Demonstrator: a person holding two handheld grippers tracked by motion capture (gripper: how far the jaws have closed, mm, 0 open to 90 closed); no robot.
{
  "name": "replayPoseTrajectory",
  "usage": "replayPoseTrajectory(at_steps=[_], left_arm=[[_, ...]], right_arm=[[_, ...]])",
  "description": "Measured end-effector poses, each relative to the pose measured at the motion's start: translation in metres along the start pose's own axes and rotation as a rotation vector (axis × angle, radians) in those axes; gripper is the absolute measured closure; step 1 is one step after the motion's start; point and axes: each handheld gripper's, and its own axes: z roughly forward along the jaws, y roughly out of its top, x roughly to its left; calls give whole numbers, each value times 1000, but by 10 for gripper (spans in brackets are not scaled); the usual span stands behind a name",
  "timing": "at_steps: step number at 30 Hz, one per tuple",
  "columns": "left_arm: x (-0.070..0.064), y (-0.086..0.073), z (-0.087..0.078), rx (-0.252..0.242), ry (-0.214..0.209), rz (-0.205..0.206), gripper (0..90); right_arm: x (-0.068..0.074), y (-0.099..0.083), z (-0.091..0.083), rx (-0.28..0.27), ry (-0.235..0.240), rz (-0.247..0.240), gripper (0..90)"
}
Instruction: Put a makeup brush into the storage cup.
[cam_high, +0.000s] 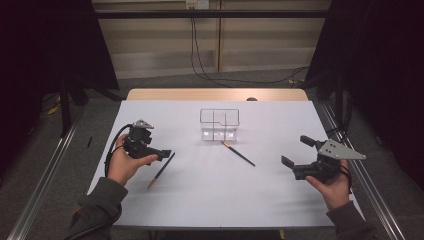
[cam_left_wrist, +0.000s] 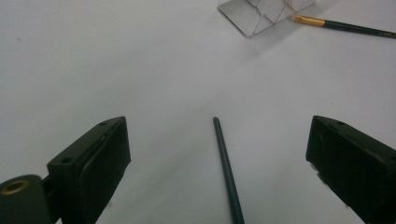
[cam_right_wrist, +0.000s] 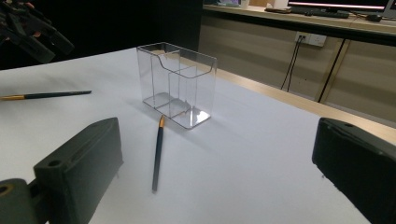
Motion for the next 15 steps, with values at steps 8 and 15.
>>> replayPoseTrajectory(at_steps=[8, 15], left_arm=[[1, -1, 2, 50, -8, 5, 66], [1, -2, 4, 104, -28, 3, 70]], right_arm=[[-1, 0, 0, -5, -13, 2, 10], [0, 0, 0, 1, -7, 4, 10]])
